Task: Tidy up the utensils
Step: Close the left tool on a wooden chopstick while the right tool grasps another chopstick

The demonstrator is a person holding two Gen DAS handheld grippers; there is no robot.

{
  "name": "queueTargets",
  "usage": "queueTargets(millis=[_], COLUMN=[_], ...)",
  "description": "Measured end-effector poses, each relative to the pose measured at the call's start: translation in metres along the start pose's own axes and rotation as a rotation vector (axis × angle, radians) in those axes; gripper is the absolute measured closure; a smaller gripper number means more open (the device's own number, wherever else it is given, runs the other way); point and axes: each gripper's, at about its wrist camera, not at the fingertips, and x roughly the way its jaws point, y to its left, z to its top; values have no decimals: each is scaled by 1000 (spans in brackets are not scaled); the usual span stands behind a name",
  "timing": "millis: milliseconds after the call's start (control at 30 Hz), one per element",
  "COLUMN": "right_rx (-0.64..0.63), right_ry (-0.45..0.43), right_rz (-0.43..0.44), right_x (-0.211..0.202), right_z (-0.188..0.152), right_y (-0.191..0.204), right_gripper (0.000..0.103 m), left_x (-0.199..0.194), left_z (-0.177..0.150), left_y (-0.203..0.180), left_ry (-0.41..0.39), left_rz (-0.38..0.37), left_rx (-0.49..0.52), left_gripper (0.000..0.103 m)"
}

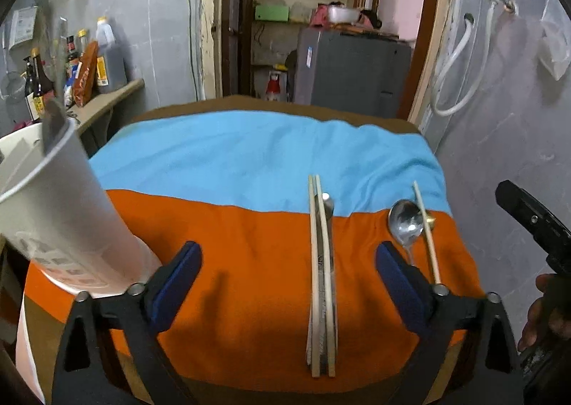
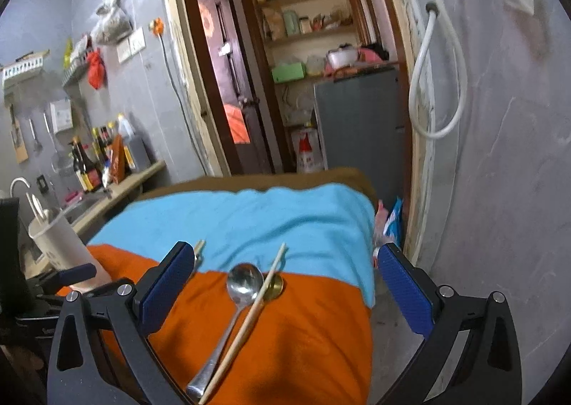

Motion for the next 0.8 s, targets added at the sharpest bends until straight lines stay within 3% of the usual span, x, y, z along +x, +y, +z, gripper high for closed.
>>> queueTargets(millis=[167, 267, 400, 700, 800], right_rx=[-16, -20, -8, 13, 20], right_ry=[70, 107, 155, 279, 312], right_rz=[29, 38, 51, 42, 43], right_x=[24, 38, 56, 89, 96], right_z=[-2, -2, -2, 0, 0], right_y=[3, 2, -4, -14, -16], right_gripper=[11, 19, 32, 64, 70], left_x=[20, 33, 49, 69, 75], left_z=[3, 5, 8, 28, 32], left_y=[4, 9, 12, 11, 12], left_ry=[73, 121, 172, 191, 209], left_rz=[-8, -26, -52, -52, -44], left_rx=[16, 1, -3, 18, 14], left_gripper=[47, 57, 66, 74, 88])
